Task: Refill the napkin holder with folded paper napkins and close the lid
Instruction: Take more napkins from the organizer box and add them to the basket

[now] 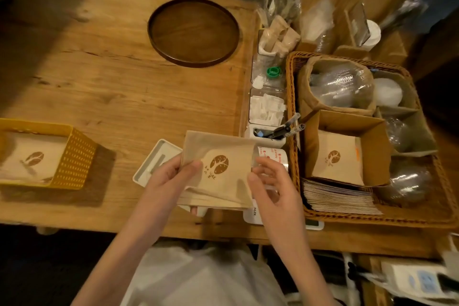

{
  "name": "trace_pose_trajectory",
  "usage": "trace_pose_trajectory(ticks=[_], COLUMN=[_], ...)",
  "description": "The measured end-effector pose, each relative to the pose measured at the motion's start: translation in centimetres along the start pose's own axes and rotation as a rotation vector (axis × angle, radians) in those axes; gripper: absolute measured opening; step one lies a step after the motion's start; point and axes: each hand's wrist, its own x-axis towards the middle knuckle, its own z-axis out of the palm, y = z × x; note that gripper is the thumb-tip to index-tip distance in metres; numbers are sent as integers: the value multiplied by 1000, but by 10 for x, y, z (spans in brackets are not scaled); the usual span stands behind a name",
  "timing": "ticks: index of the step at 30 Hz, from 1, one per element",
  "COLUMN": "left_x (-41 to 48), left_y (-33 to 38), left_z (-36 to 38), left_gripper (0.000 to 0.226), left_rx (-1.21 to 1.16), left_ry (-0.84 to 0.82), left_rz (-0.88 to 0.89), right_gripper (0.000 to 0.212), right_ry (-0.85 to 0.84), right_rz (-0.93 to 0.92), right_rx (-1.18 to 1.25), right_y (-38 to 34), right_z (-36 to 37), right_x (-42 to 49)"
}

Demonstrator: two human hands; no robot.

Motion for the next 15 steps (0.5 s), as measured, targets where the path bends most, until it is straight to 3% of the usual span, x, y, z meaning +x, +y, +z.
trace_pose_trajectory(ticks=[3,9,15], left_x=[-3,-9,-6], left_y=[3,1,-9], left_z=[-8,-15,-26], left_gripper=[17,27,44], left_rx=[-48,-53,-67], left_ry=[25,-8,-23], left_rz=[-13,4,4], right_gripper=[55,17,15], right_ry=[-99,-270,-174], right_rz=[123,206,146], right_rx=[113,347,307], right_y=[-1,-10,-9], right_z=[3,12,23], right_x=[6,9,12])
